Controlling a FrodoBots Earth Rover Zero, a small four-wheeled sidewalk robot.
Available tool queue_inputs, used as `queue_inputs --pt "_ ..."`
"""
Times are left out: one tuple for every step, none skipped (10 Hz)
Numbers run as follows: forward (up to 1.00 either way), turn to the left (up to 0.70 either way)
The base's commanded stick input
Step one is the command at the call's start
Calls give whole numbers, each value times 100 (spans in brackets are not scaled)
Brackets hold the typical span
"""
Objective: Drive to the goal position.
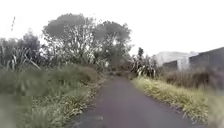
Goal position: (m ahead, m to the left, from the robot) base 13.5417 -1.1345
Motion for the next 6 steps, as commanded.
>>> queue_inputs --pt "85 0" --pt "85 0" --pt "85 0" --pt "85 0" --pt "85 0" --pt "85 0"
